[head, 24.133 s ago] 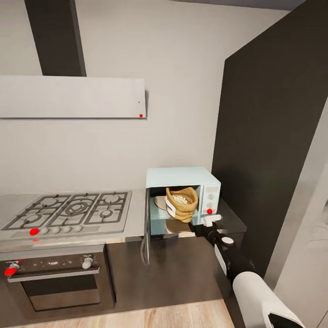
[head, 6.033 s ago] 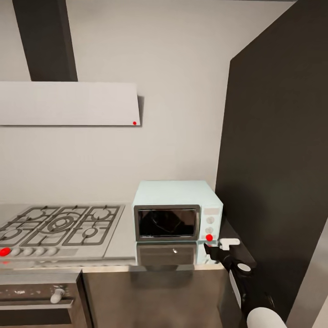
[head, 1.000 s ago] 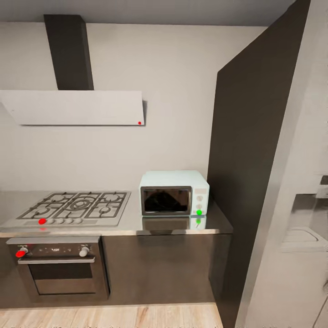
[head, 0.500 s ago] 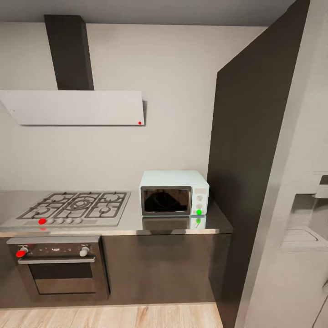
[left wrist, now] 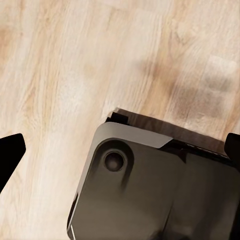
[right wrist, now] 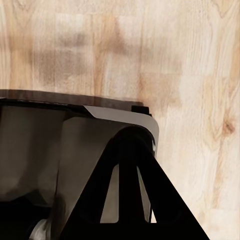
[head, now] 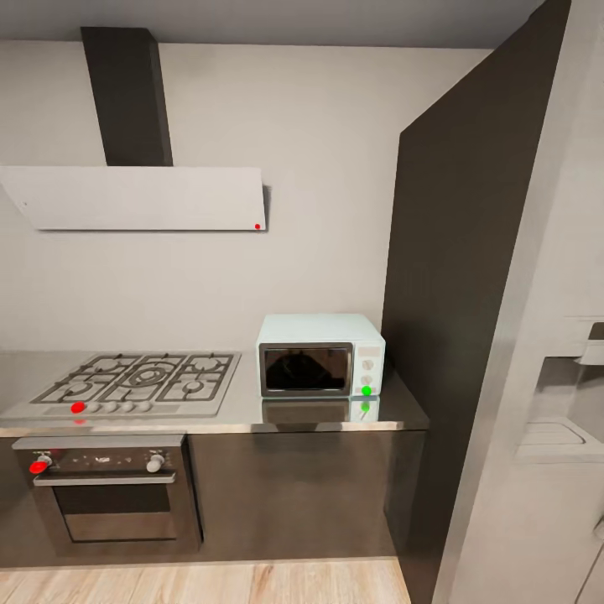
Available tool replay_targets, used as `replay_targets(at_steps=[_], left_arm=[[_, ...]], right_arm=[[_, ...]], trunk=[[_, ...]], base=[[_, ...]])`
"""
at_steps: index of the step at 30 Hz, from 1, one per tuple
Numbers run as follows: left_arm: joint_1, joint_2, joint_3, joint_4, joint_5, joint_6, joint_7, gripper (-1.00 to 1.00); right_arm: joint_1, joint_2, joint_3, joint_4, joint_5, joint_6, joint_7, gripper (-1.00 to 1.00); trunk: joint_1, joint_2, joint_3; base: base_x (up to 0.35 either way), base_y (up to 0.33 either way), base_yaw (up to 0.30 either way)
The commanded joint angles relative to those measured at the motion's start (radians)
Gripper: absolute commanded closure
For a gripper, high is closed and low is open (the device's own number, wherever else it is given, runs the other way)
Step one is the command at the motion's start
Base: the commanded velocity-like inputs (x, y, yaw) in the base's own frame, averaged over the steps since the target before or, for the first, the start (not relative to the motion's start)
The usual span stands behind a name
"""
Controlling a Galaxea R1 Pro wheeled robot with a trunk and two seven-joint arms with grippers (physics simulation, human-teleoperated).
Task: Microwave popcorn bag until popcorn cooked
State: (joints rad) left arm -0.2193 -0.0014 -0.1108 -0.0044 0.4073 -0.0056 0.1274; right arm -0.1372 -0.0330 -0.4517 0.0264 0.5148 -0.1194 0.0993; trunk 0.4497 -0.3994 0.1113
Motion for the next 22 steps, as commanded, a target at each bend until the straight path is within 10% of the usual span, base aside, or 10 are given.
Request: replay_targets(at_steps=[1,13,22], left_arm=[[0.000,0.000,-0.008,0.000,0.008,-0.001,0.003,-1.00],[0.000,0.000,-0.008,0.000,0.008,-0.001,0.003,-1.00],[0.000,0.000,-0.009,0.000,0.009,-0.001,0.003,-1.00]], right_arm=[[-0.001,-0.001,-0.008,0.003,0.007,-0.005,0.002,1.00],[0.000,-0.041,-0.005,0.004,0.015,-0.019,-0.005,1.00],[0.000,0.012,-0.004,0.005,0.138,-0.020,-0.007,1.00]], trunk=[[0.000,-0.001,0.000],[0.000,-0.001,0.000],[0.000,-0.001,0.000]], base=[[0.000,0.000,0.000],[0.000,0.000,0.000],[0.000,0.000,0.000]])
